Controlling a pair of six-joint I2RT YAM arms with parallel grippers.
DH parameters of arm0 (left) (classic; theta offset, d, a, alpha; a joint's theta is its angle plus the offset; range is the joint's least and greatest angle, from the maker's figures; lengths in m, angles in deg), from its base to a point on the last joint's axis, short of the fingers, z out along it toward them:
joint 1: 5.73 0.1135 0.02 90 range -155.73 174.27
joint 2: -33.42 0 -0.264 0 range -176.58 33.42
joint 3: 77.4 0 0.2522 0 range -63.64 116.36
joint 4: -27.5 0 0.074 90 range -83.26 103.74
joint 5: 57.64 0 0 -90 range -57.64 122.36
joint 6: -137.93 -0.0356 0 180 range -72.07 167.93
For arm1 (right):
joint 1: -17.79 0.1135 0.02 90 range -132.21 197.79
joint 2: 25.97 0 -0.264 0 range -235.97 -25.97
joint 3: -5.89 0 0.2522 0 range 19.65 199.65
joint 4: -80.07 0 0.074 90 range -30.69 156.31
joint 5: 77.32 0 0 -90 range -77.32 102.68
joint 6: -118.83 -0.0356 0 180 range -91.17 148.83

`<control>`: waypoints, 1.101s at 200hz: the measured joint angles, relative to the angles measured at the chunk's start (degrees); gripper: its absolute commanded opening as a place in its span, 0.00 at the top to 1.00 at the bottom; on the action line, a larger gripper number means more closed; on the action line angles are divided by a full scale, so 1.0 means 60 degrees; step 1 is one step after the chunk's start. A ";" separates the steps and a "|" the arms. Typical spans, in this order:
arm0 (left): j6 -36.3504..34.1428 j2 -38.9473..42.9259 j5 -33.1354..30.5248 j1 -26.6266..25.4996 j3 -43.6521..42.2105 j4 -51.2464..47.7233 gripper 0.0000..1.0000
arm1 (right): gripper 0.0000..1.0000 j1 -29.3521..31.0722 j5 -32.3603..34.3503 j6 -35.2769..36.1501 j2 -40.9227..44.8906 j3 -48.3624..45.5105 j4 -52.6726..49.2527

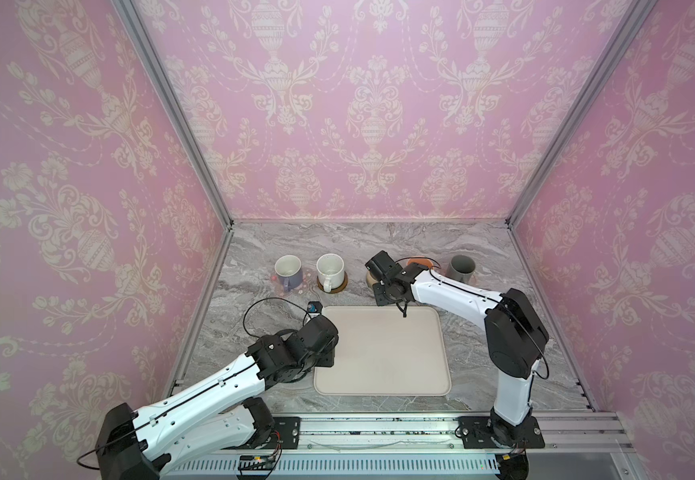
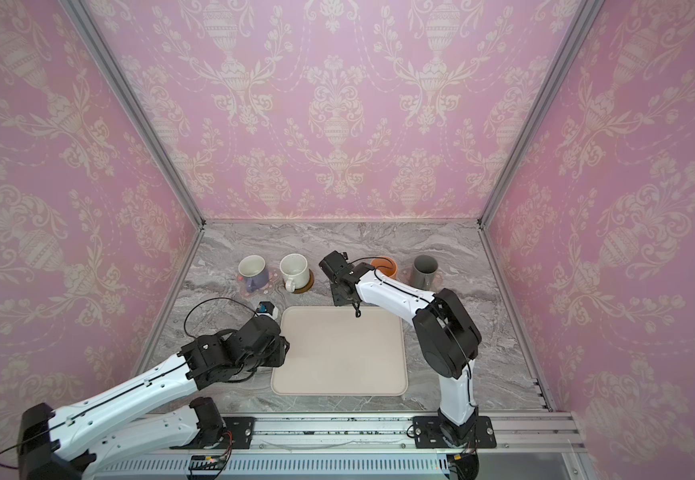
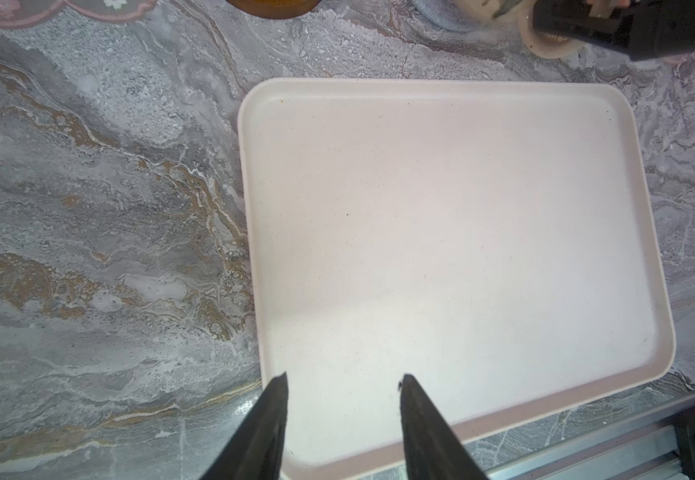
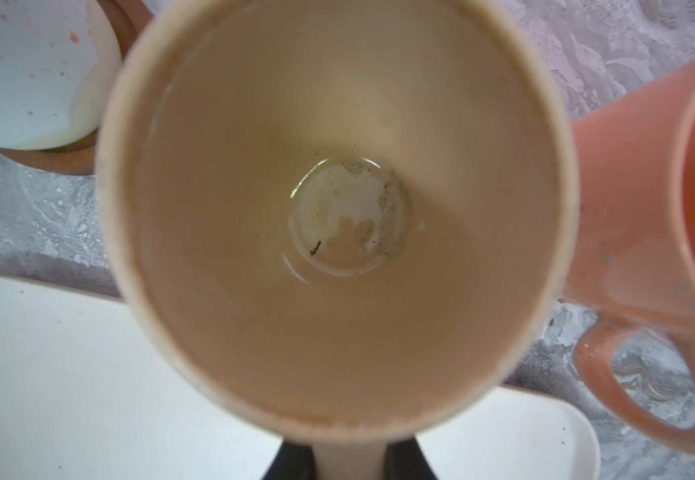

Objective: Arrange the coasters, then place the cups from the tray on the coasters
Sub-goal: 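Carry the cream mug with the right gripper toward the blue knitted coaster, then lower the cream mug onto the blue knitted coaster with the right gripper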

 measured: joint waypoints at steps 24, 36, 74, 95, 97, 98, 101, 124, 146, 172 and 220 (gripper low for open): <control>-0.0040 -0.0080 0.0015 0.0120 -0.0084 0.0120 0.53 | 1.00 -0.0058 0.0022 -0.0004 -0.0273 0.0324 -0.0029; -0.0044 -0.0087 0.0022 0.0142 -0.0124 0.0164 0.53 | 1.00 -0.0062 0.0069 -0.0004 -0.0331 0.0408 -0.0036; -0.0040 -0.0076 0.0215 0.0262 -0.0448 0.0554 0.53 | 1.00 -0.0106 0.0178 -0.0022 -0.0692 0.0900 -0.0208; -0.0044 -0.0066 0.0324 0.0375 -0.0561 0.0583 0.53 | 1.00 -0.0157 0.0200 -0.0080 -0.0918 0.1104 -0.0259; -0.0044 -0.0066 0.0328 0.0382 -0.0561 0.0586 0.52 | 1.00 -0.0168 0.0204 -0.0087 -0.0940 0.1115 -0.0270; -0.0044 -0.0066 0.0335 0.0390 -0.0561 0.0586 0.52 | 1.00 -0.0168 0.0204 -0.0087 -0.0943 0.1122 -0.0273; -0.0047 -0.0062 0.0342 0.0404 -0.0568 0.0597 0.53 | 1.00 -0.0178 0.0219 -0.0095 -0.0962 0.1133 -0.0280; -0.0084 -0.0051 0.0470 0.0543 -0.0572 0.0619 0.53 | 1.00 -0.0211 0.0255 -0.0208 -0.1137 0.1260 -0.0444; -0.0120 -0.0051 0.0535 0.0630 -0.0597 0.0667 0.52 | 1.00 -0.0251 0.0262 -0.0251 -0.1242 0.1326 -0.0510; -0.0149 -0.0051 0.0678 0.0739 -0.0692 0.0812 0.52 | 1.00 -0.0266 0.0259 -0.0255 -0.1348 0.1468 -0.0601; -0.0229 -0.0171 0.0838 0.0863 -0.0736 0.0987 0.52 | 1.00 -0.0266 0.0262 -0.0255 -0.1395 0.1581 -0.0608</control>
